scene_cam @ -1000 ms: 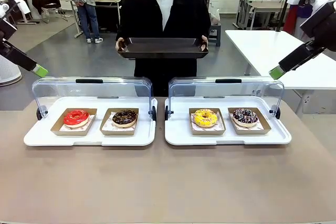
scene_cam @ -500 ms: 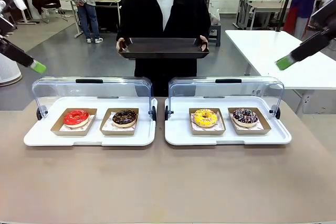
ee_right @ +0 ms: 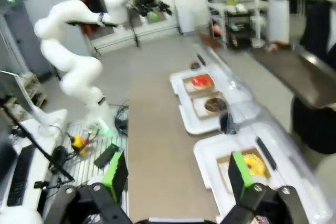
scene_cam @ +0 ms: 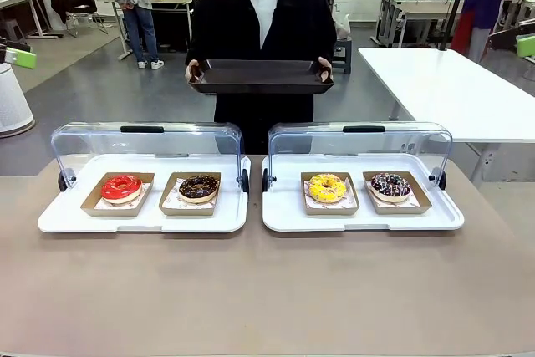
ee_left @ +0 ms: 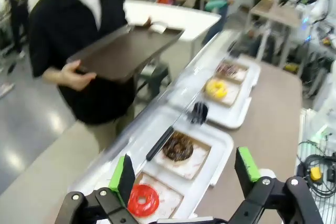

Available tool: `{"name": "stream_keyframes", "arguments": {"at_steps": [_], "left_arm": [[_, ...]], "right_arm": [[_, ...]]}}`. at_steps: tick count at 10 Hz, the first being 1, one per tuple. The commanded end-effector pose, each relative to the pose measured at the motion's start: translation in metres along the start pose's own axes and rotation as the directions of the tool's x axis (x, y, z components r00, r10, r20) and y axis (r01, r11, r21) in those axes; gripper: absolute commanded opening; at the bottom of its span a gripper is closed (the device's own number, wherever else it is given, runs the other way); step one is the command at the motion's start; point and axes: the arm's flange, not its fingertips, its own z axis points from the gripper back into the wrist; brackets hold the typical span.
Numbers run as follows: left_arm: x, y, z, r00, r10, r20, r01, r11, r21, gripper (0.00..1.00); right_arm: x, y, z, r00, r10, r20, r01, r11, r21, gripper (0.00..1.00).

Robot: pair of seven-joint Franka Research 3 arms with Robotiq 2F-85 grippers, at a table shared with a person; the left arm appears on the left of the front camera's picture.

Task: Provide the desired donut to the person.
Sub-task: Pick up and lift the Paper togo box containing the Donut pointed at by the person.

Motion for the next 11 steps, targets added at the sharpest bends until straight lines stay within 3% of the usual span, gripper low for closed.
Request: {"name": "stream_keyframes", "arguments": {"at_steps": [1, 3, 4, 7, 11], "left_arm": [[-0.014, 0.029, 0.007, 0.995, 0.039, 0.092, -0.020, 0.980, -0.200, 1.00], [-0.014, 0.041, 0.011, 0.983, 0.181, 0.035, -0.166, 0.953, -0.254, 1.00], [-0.008, 0.041, 0.010, 0.982, 0.188, -0.016, -0.186, 0.956, -0.227, 1.00], [0.014, 0.038, 0.004, 0.987, 0.121, -0.107, -0.139, 0.975, -0.172, 1.00], [0.010, 0.044, 0.006, 0.975, 0.102, -0.199, -0.129, 0.983, -0.129, 1.00]], "right_arm": [[-0.013, -0.024, 0.005, 0.999, -0.041, 0.006, 0.041, 0.997, 0.069, 1.00], [-0.030, -0.029, 0.015, 0.997, -0.078, 0.005, 0.078, 0.996, 0.045, 1.00], [-0.034, -0.027, 0.018, 0.996, -0.086, -0.006, 0.086, 0.996, 0.029, 1.00], [-0.034, -0.024, 0.020, 0.997, -0.075, -0.020, 0.075, 0.997, 0.018, 1.00], [-0.025, -0.020, 0.021, 0.994, -0.090, -0.068, 0.089, 0.996, -0.009, 1.00]]}}
